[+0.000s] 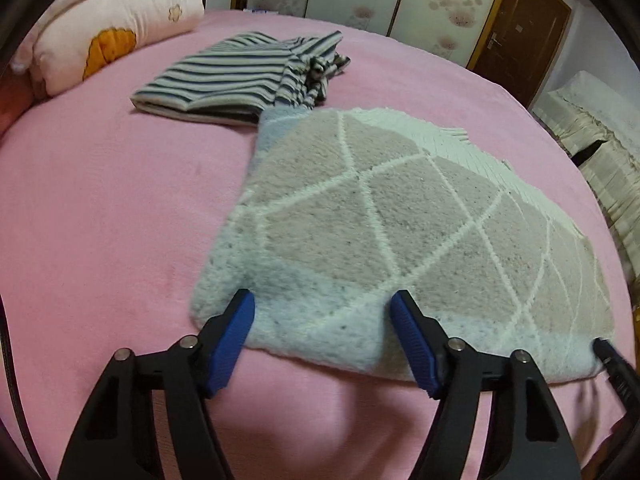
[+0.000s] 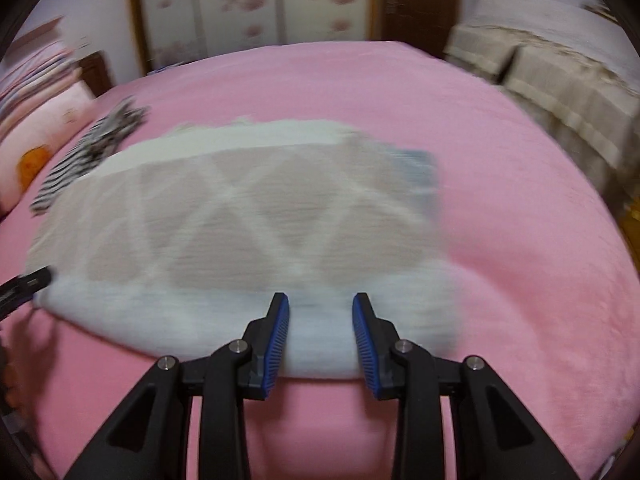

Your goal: Fold small clothes

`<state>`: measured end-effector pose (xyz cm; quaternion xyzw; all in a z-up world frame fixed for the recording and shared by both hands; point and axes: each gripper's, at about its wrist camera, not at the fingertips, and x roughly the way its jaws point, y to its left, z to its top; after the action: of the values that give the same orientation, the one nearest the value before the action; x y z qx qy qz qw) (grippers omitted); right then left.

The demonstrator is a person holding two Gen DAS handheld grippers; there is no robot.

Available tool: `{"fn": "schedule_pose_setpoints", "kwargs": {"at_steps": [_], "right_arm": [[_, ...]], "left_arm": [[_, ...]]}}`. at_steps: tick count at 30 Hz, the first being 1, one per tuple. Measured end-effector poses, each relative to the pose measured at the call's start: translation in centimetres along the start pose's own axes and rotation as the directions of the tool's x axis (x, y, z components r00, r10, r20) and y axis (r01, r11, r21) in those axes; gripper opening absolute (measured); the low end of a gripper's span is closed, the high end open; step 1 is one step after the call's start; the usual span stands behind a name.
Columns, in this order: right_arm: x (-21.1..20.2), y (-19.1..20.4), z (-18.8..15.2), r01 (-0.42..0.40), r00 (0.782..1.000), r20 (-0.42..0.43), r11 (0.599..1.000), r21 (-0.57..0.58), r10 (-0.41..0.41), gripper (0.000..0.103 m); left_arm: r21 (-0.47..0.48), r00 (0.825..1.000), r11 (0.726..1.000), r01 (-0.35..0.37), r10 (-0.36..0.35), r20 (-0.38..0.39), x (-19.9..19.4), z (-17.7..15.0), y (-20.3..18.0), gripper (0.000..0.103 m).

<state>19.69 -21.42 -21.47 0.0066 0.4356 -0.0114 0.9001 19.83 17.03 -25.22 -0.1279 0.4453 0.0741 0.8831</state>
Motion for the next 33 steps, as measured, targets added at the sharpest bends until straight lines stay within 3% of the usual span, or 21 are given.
{"fn": "schedule_pose_setpoints", "kwargs": {"at_steps": [1, 3, 6, 11, 18, 23, 33], "right_arm": [[-0.1, -1.3, -0.1, 0.013, 1.0, 0.008, 1.0, 0.015, -0.013, 0.015], [0.0, -3.1, -0.4, 0.017, 1.0, 0.006, 0.999, 0.034, -0.017, 0.0], [0.6, -4.1, -0.8, -0.012, 1.0, -0.012, 0.998, 0.056, 0.013, 0.0], [1.0, -2.6, -0.6, 0.058, 0.998, -0.009, 0.998, 0.013, -0.058, 0.0], [0.5, -2.9, -0.8, 0.035, 0.999, -0.019, 0.998, 0.055, -0.034, 0.001], [-0.8, -3.0, -0.7, -0.001, 0.999, -0.043, 0.996, 0.094, 0.005, 0.003], [-3.4, -0.8, -0.9, -0.096, 0.994, -0.033, 0.989, 0.113, 0.1, 0.008]], "left_arm": [[0.002, 1.0, 1.0, 0.002, -0.002, 0.005, 0.0, -0.1, 0.1, 0.069], [0.008, 1.0, 1.0, 0.0, 0.0, 0.013, 0.1, -0.3, 0.1, 0.069], [0.024, 1.0, 0.999, -0.022, 0.022, 0.018, 0.4, -0.5, -0.3, 0.069], [0.022, 0.999, 0.999, -0.029, 0.029, 0.014, 0.4, -0.5, -0.3, 0.069], [0.047, 0.999, 0.998, -0.034, 0.034, -0.003, 0.2, -0.5, -0.7, 0.071], [-0.031, 0.999, 0.999, 0.013, -0.014, -0.035, -1.5, -0.3, -0.4, 0.082], [-0.167, 0.991, 0.977, 0.131, -0.133, 0.0, -6.4, -2.4, 1.2, 0.083]]}}
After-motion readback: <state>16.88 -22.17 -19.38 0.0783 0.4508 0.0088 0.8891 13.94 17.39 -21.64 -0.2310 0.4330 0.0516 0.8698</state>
